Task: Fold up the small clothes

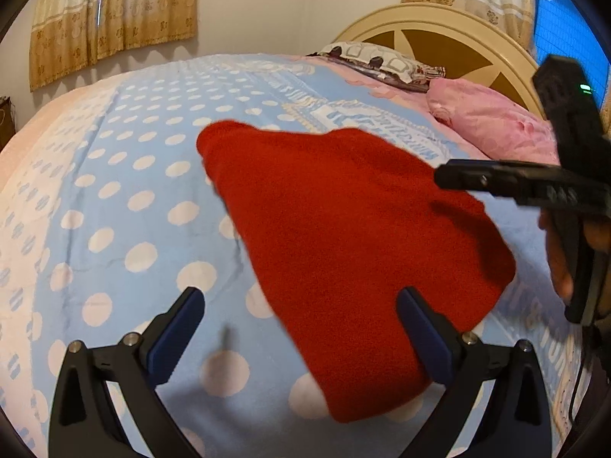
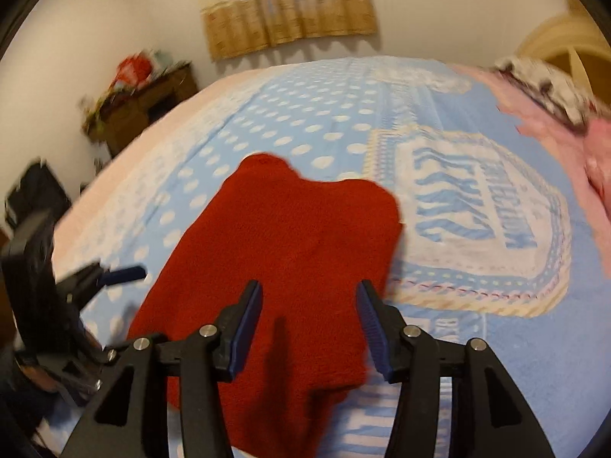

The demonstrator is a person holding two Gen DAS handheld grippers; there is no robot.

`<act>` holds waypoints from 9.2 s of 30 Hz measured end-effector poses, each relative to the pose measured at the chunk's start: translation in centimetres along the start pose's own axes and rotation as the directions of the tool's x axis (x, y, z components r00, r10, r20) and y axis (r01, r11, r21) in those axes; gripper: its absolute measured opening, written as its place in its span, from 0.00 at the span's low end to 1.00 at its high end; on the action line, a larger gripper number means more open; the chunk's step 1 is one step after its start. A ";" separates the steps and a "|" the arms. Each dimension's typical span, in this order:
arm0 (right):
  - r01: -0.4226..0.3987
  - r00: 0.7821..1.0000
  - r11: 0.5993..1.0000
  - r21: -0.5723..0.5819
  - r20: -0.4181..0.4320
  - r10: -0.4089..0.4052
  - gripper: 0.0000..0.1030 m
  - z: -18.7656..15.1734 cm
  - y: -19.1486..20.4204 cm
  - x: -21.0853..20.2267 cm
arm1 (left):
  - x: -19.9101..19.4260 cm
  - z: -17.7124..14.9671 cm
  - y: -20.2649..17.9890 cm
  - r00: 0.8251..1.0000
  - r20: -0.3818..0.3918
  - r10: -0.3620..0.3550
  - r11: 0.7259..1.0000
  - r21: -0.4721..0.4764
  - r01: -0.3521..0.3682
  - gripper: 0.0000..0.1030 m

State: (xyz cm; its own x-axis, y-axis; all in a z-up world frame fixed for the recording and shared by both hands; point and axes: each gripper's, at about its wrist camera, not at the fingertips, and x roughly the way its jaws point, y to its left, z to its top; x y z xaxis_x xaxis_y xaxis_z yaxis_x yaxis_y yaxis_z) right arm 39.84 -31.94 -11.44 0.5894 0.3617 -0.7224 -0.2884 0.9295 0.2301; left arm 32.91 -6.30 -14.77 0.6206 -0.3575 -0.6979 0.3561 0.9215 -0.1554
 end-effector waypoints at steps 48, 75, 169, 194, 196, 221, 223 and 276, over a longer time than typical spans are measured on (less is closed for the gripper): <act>-0.347 0.925 0.867 0.358 -0.023 0.380 0.32 0.9 -6.9 11.3 | 4.3 -0.2 2.3 0.984 -0.025 -0.177 0.970 -0.177 0.170 1.00; -0.253 0.967 0.948 0.194 0.029 0.252 0.28 0.5 -3.6 8.9 | 3.0 0.5 0.5 0.984 -0.032 -0.177 0.979 -0.110 0.173 0.46; -0.626 0.770 0.780 -0.009 -0.164 0.617 0.27 -2.5 31.8 9.2 | -19.0 -13.4 10.0 0.950 0.145 0.276 0.901 -0.383 -0.204 0.38; -0.627 0.746 0.779 -0.013 -0.298 0.595 0.27 -4.6 36.1 13.4 | -19.0 -18.5 12.1 0.965 0.085 0.249 0.871 -0.454 -0.185 0.39; -0.621 0.749 0.783 -0.013 -0.304 0.589 0.27 -4.8 36.1 13.7 | -18.9 -18.6 12.2 0.964 0.095 0.247 0.872 -0.455 -0.178 0.39; -0.477 0.861 0.878 -0.017 -0.207 0.464 0.45 -3.9 32.3 11.8 | -23.0 -17.4 10.1 0.913 0.133 0.386 0.876 -0.362 -0.318 0.73; -0.501 0.856 0.865 -0.020 -0.156 0.492 0.46 -3.4 32.0 9.5 | -22.8 -17.1 10.5 0.906 0.133 0.403 0.872 -0.357 -0.335 0.73; -0.238 0.940 0.911 -0.336 0.156 0.303 0.65 -11.8 35.7 -10.7 | -28.3 -16.4 7.1 0.794 0.313 0.521 0.837 -0.369 -0.404 0.99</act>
State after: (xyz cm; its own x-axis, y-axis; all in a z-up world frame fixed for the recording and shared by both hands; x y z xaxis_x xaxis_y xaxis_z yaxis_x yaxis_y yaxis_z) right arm 14.31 -3.47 -3.19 0.5840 0.6332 -0.5079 -0.6568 0.7363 0.1627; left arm 6.40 12.83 -7.59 0.8971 0.1487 -0.4161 -0.2105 0.9718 -0.1064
